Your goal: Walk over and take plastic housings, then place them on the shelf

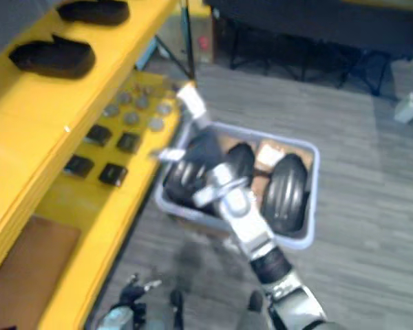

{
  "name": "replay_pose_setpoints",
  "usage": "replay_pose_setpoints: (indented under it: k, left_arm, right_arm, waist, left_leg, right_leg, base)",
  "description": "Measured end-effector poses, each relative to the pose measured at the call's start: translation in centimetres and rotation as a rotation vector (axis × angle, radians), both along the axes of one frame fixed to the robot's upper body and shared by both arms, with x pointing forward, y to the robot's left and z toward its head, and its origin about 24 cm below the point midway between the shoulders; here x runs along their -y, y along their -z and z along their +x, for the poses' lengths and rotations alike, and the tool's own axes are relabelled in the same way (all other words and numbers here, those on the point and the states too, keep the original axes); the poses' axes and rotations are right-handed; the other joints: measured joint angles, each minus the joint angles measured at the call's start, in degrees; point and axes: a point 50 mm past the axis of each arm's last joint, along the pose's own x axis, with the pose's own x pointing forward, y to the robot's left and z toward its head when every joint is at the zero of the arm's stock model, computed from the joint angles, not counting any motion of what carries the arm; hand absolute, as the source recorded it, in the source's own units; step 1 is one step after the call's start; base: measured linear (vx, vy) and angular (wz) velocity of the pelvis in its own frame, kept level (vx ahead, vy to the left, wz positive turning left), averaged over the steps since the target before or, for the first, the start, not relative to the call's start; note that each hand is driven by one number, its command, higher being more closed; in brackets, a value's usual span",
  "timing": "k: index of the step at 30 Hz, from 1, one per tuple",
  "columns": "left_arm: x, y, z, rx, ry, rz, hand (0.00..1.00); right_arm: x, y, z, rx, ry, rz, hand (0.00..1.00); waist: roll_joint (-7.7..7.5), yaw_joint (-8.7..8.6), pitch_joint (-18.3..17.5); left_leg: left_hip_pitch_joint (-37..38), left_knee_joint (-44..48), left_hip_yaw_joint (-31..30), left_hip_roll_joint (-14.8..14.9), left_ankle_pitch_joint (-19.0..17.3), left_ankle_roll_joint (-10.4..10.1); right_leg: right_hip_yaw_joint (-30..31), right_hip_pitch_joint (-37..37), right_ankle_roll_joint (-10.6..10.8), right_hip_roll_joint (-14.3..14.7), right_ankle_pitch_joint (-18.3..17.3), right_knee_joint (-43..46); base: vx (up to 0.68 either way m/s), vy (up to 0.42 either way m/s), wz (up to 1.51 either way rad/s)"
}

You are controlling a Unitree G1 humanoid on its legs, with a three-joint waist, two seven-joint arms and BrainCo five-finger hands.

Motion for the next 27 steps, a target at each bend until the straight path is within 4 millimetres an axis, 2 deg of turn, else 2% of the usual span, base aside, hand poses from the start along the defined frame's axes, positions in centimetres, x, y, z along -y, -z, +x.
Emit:
replay_pose_setpoints:
  k: [1,3,6,10,16,18,21,23,25,27]
  left_arm:
    - [0.1,-0.3,0.6,0.023,0.003,0.004,0.0]
    - [-0.4,-1.2,1.8,0.085,0.001,0.038,0.0]
    - [-0.8,-2.1,3.2,0.137,0.018,0.079,0.0]
    - [-0.8,-2.9,4.4,0.176,0.009,0.096,0.0]
    - [0.0,-4.1,6.6,0.242,-0.006,0.104,0.0]
    - [0.4,-4.6,7.1,0.267,-0.006,0.099,0.0]
    - [0.6,-4.8,7.4,0.281,-0.017,0.107,0.0]
    - [1.0,-5.0,7.7,0.29,0.004,0.11,0.0]
    - [1.5,-5.0,7.8,0.3,0.011,0.103,0.0]
    - [2.1,-5.1,7.8,0.306,0.007,0.089,0.0]
  right_arm:
    - [1.9,-0.2,-0.1,0.017,0.104,0.031,0.0]
    - [6.3,-0.1,-1.6,0.06,0.361,0.114,0.0]
    - [9.4,1.2,-4.1,0.073,0.6,0.153,0.0]
    - [10.8,2.9,-5.7,0.033,0.768,0.139,0.0]
    - [13.7,5.2,-6.7,-0.082,1.075,0.129,0.0]
    - [15.0,6.5,-6.3,-0.145,1.163,0.144,0.0]
    - [17.1,10.3,-3.9,-0.374,1.22,0.207,0.0]
    - [18.3,11.3,-2.7,-0.462,1.239,0.249,0.0]
    - [19.3,11.4,-1.5,-0.499,1.238,0.277,0.0]
    - [21.1,10.2,0.1,-0.509,1.25,0.303,0.0]
  waist:
    - [-0.23,-0.11,1.04]
    - [-1.43,-0.76,4.54]
    - [-1.99,-1.95,7.36]
    - [-2.37,-2.86,8.48]
    - [-3.52,-2.81,9.78]
    - [-3.75,-2.8,10.54]
    - [-3.69,-2.79,10.61]
    - [-2.89,-2.76,11.2]
    - [-2.13,-2.59,11.64]
    - [-1.23,-2.4,12.12]
  left_leg:
    - [-1.27,0.45,-0.07,0.33,0.0,0.0]
    - [-3.61,2.0,-0.27,0.91,-0.13,0.02]
    - [-6.54,4.47,-0.63,1.82,-0.87,-0.01]
    - [-9.77,6.9,-0.75,2.46,-1.8,0.02]
    - [-14.29,9.6,-1.65,3.08,-2.56,0.17]
    - [-15.3,9.7,-1.68,2.95,-2.53,0.21]
    - [-16.57,9.65,-1.86,2.86,-2.45,0.3]
    - [-17.05,9.54,-2.3,2.63,-2.36,0.43]
    - [-17.0,9.23,-2.93,2.22,-2.25,0.56]
    - [-16.94,8.67,-3.21,1.63,-2.0,0.89]
  right_leg:
    - [0.07,-1.15,-0.39,0.31,0.54,0.06]
    - [0.21,-2.72,-0.49,0.77,0.89,0.07]
    - [0.59,-4.75,-0.89,1.51,1.21,0.44]
    - [1.56,-7.54,-0.89,1.92,1.2,1.21]
    - [1.61,-10.72,-0.84,2.42,1.25,1.53]
    - [1.63,-11.71,-0.79,2.31,1.32,1.64]
    - [1.57,-12.89,-0.79,2.3,1.32,1.74]
    - [1.36,-13.07,-0.78,2.19,1.32,1.75]
    - [1.33,-13.01,-0.78,1.97,1.32,1.8]
    - [1.19,-13.0,-0.75,1.48,1.34,1.92]
  base:
    - [-0.11,-0.021,-0.01]
    - [-0.1,-0.026,-0.02]
    - [-0.05,-0.022,-0.03]
    - [-0.04,-0.011,-0.1]
    - [-0.05,-0.018,0.01]
    - [-0.04,-0.02,0.02]
    - [0.0,-0.011,0.01]
    - [0.01,-0.023,0.11]
    - [0.01,-0.014,0.1]
    - [0.0,-0.007,0.11]
